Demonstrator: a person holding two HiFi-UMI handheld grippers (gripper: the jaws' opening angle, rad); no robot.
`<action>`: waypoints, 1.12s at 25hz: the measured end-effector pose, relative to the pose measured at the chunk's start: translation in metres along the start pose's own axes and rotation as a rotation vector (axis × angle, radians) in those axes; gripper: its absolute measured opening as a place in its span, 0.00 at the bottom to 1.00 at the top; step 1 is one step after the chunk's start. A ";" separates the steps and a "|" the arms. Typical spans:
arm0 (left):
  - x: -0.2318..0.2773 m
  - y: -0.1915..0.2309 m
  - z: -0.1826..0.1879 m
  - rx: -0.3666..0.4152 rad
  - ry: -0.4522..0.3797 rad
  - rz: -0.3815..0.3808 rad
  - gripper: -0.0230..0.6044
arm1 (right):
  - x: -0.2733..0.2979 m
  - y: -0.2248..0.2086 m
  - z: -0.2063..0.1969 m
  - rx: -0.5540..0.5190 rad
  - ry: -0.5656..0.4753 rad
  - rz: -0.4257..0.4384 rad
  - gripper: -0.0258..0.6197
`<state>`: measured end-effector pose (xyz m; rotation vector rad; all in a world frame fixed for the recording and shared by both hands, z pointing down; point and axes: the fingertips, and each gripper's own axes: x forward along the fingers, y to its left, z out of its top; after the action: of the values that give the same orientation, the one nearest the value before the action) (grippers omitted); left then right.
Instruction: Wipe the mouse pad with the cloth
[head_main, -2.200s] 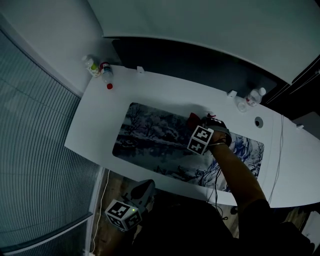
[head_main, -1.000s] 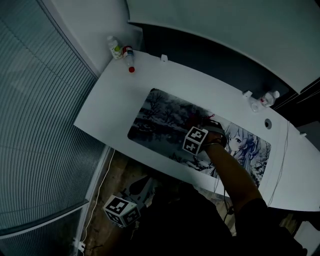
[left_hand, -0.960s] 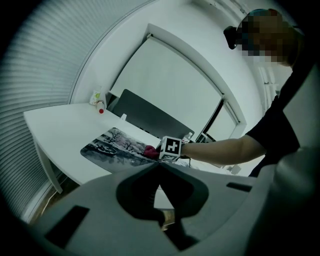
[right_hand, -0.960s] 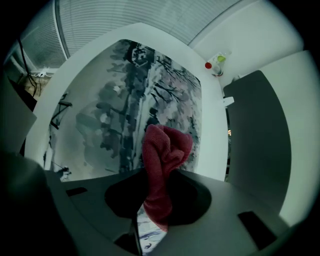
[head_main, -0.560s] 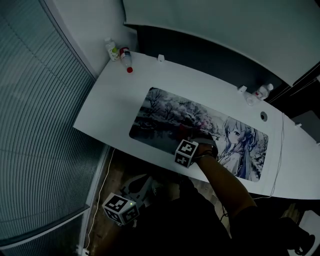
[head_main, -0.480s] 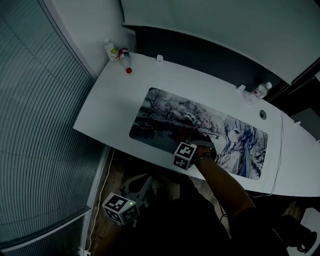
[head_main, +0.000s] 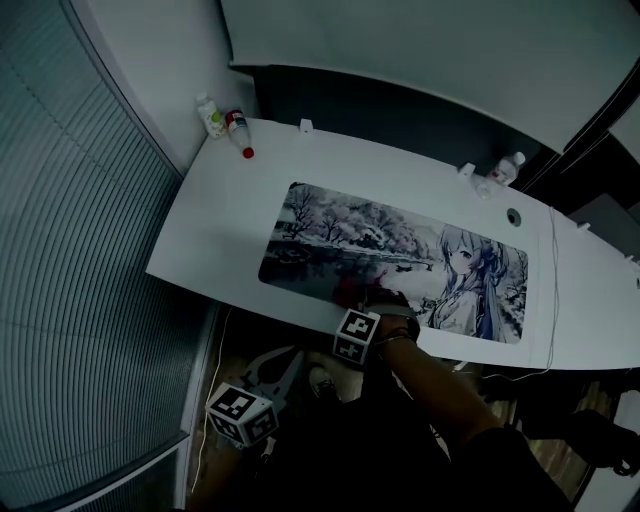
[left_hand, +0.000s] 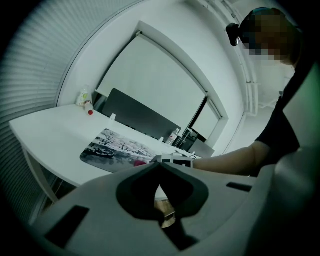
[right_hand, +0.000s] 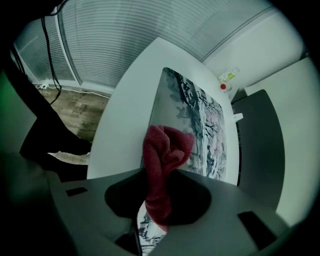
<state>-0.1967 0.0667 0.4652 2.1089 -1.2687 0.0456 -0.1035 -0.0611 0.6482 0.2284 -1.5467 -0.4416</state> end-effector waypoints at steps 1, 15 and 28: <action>-0.001 -0.001 0.000 0.006 0.002 -0.003 0.05 | -0.001 0.003 0.001 0.003 -0.002 0.002 0.21; -0.010 -0.002 -0.007 -0.003 0.008 -0.020 0.05 | -0.034 0.008 0.039 0.100 -0.147 0.109 0.21; 0.013 0.024 0.008 -0.053 -0.013 0.067 0.05 | -0.005 -0.013 0.065 -0.087 -0.144 0.175 0.21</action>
<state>-0.2113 0.0453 0.4764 2.0245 -1.3339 0.0270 -0.1699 -0.0620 0.6400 -0.0063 -1.6679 -0.3925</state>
